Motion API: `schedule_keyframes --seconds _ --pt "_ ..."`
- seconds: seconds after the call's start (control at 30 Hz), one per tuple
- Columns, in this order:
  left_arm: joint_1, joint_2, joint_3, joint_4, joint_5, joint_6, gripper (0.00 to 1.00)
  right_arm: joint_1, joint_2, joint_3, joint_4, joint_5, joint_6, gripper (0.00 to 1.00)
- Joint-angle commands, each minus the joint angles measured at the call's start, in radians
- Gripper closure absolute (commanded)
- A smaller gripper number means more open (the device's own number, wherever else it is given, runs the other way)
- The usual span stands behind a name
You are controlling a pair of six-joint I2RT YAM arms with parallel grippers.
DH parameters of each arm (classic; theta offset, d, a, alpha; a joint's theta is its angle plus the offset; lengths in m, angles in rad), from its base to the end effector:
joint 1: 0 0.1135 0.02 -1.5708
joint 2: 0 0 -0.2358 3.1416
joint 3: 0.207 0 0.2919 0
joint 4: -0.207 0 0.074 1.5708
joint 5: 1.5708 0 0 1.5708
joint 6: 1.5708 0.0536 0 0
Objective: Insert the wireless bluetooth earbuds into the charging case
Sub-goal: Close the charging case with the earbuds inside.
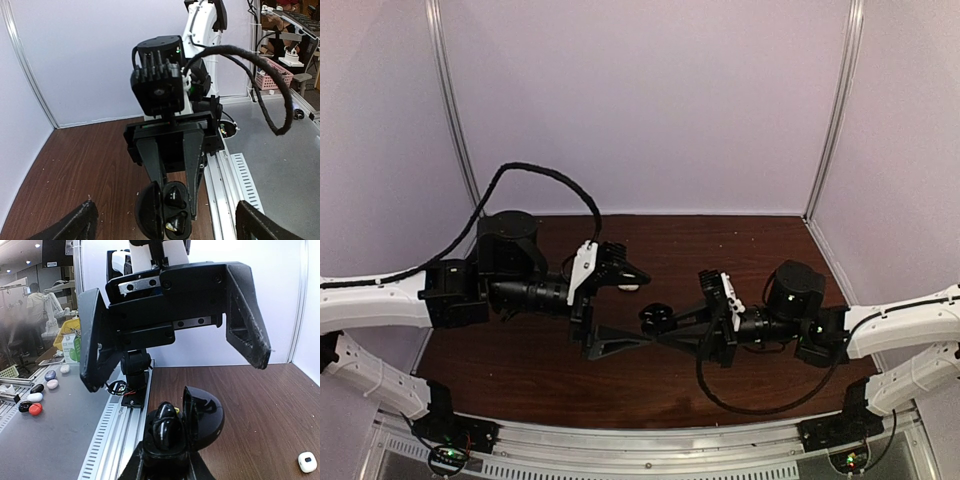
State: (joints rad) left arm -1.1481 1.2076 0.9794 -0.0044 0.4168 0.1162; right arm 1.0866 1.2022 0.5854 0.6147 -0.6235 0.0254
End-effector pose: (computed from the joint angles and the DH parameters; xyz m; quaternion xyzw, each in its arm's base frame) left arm 0.1229 -0.3261 0.2994 0.5570 0.5433 -0.4406 0.4478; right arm 0.1214 0.2980 0.2169 -0.5278 0.4715 0.5393 0.4565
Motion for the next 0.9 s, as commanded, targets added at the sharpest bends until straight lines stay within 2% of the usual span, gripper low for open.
schedule_keyframes --seconds 0.0,0.57,0.7,0.87 --pt "0.004 -0.026 -0.005 0.068 -0.081 -0.051 0.04 -0.005 -0.016 -0.015 0.042 0.000 -0.001 1.00" --pt "0.001 0.071 0.023 0.009 0.081 -0.014 0.12 -0.023 -0.030 -0.028 0.068 0.027 0.032 1.00" --pt "-0.018 0.083 0.051 -0.042 0.112 0.010 0.17 -0.039 -0.028 -0.043 0.087 0.031 0.049 1.00" --pt "-0.054 0.061 0.044 -0.042 0.113 0.056 0.18 -0.074 -0.010 -0.057 0.113 0.022 0.085 1.00"
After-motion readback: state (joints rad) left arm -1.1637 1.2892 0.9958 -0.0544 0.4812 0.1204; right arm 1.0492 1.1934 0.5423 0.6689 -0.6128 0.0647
